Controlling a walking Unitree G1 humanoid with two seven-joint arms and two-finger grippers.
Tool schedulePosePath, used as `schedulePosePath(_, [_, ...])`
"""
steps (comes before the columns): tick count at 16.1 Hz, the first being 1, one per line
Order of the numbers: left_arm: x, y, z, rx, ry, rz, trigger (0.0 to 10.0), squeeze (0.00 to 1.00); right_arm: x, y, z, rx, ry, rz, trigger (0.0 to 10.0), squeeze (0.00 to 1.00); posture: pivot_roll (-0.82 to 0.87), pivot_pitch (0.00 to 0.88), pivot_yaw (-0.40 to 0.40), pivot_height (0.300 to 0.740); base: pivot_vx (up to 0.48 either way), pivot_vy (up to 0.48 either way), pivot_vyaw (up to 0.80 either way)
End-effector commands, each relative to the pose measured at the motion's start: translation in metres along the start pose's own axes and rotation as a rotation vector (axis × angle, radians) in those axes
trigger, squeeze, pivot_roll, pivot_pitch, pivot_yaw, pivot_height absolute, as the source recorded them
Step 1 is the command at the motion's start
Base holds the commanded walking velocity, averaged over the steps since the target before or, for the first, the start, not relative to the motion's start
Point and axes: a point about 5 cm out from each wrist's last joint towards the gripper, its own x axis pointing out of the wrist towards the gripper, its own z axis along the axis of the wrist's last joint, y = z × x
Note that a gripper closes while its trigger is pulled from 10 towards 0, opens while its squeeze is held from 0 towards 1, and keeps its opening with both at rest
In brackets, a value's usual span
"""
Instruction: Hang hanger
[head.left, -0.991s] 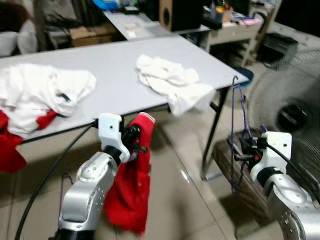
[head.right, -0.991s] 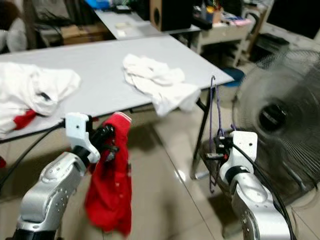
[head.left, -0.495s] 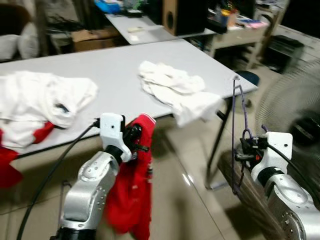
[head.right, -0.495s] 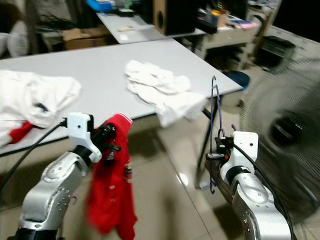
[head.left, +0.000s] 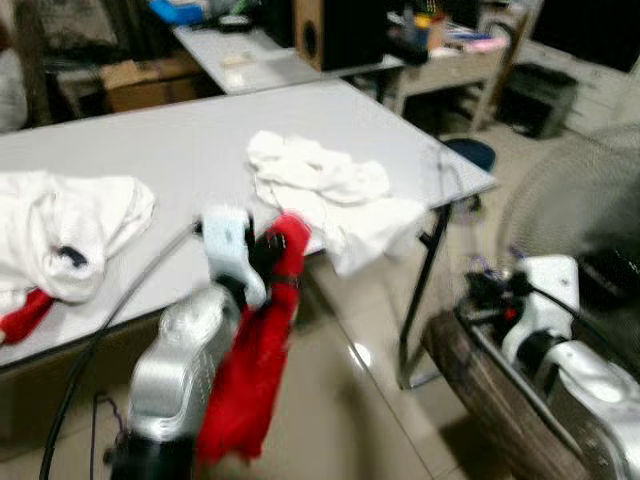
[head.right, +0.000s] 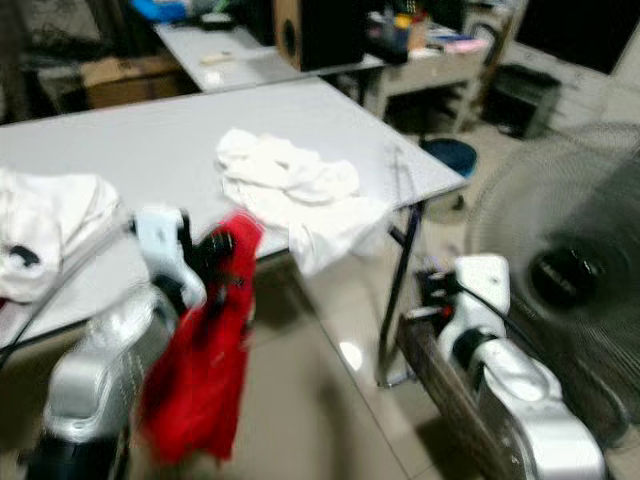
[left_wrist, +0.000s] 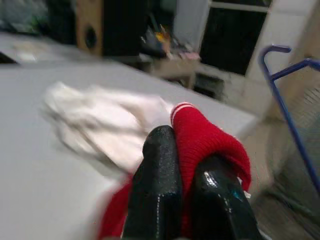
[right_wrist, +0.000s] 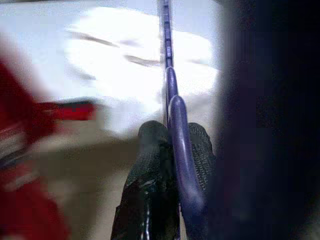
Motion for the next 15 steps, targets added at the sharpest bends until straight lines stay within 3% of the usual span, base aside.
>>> schedulePosePath(1, [0.012, 0.016, 0.017, 0.055, -0.031, 0.036, 10.0, 0.0, -0.017, 0.02, 0.018, -0.099, -0.045, 0.354, 10.0, 0.0, -0.08, 0.0, -0.016, 0.74, 0.382, 0.0, 0.0])
schedulePosePath(5, [0.048, 0.037, 0.062, 0.151, -0.082, 0.055, 10.0, 0.0, -0.045, 0.024, 0.035, -0.169, 0.025, 0.729, 10.0, 0.0, -0.07, 0.0, -0.021, 0.74, 0.382, 0.0, 0.0])
schedulePosePath(7, [0.059, 0.052, 0.083, 0.197, -0.11, 0.086, 10.0, 0.0, -0.048, 0.021, 0.039, -0.213, 0.061, 0.808, 10.0, 0.0, -0.07, 0.0, -0.027, 0.74, 0.384, 0.0, 0.0])
schedulePosePath(8, [0.064, 0.063, 0.104, 0.224, -0.145, 0.091, 10.0, 0.0, -0.049, 0.017, 0.039, -0.247, 0.11, 0.865, 10.0, 0.0, -0.07, 0.0, -0.039, 0.74, 0.382, 0.0, 0.0])
schedulePosePath(9, [0.064, 0.063, 0.104, 0.224, -0.145, 0.091, 10.0, 0.0, -0.049, 0.017, 0.039, -0.247, 0.11, 0.865, 10.0, 0.0, -0.07, 0.0, -0.039, 0.74, 0.382, 0.0, 0.0])
schedulePosePath(10, [0.065, 0.067, 0.117, 0.233, -0.17, 0.079, 10.0, 0.0, -0.049, 0.015, 0.038, -0.264, 0.14, 0.887, 10.0, 0.0, -0.07, 0.0, -0.039, 0.74, 0.382, 0.0, 0.0])
schedulePosePath(11, [0.063, 0.065, 0.152, 0.231, -0.248, -0.002, 10.0, 0.0, -0.042, 0.012, 0.032, -0.338, 0.223, 0.902, 10.0, 0.0, -0.06, 0.0, -0.052, 0.74, 0.382, 0.0, 0.0])
schedulePosePath(12, [0.061, 0.06, 0.172, 0.227, -0.295, -0.074, 10.0, 0.0, -0.035, 0.008, 0.03, -0.391, 0.263, 0.886, 10.0, 0.0, -0.05, 0.0, -0.059, 0.74, 0.386, 0.0, 0.0])
schedulePosePath(15, [0.053, 0.043, 0.198, 0.203, -0.362, -0.241, 10.0, 0.0, -0.007, -0.002, 0.039, -0.479, 0.222, 0.772, 10.0, 0.0, -0.04, 0.0, -0.063, 0.74, 0.385, 0.0, 0.0])
